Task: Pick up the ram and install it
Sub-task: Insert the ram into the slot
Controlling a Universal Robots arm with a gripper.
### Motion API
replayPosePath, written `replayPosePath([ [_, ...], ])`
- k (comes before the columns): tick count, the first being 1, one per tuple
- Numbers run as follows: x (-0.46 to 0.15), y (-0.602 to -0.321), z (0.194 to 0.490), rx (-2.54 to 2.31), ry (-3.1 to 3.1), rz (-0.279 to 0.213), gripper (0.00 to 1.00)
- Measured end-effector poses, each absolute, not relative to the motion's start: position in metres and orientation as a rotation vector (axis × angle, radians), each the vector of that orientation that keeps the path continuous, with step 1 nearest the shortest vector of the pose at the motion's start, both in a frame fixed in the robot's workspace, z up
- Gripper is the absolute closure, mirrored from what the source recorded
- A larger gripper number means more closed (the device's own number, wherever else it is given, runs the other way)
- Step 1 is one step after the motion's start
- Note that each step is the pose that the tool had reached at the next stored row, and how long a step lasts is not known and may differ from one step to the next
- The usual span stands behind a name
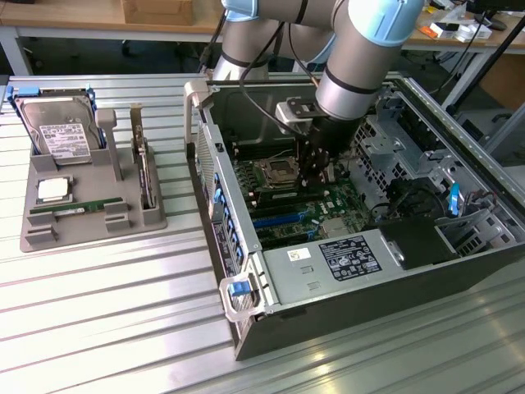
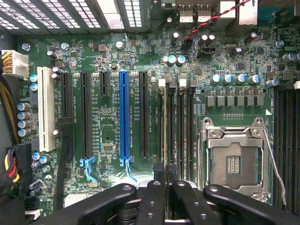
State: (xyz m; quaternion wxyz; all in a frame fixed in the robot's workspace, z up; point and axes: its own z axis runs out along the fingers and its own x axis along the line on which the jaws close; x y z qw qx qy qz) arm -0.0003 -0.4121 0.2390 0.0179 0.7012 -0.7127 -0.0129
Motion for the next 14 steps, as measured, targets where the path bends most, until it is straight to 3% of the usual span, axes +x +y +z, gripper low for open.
replayPosePath([
  [14,0.0027,-0.4125,0.2363,2.178,-2.214,-0.041,0.87],
])
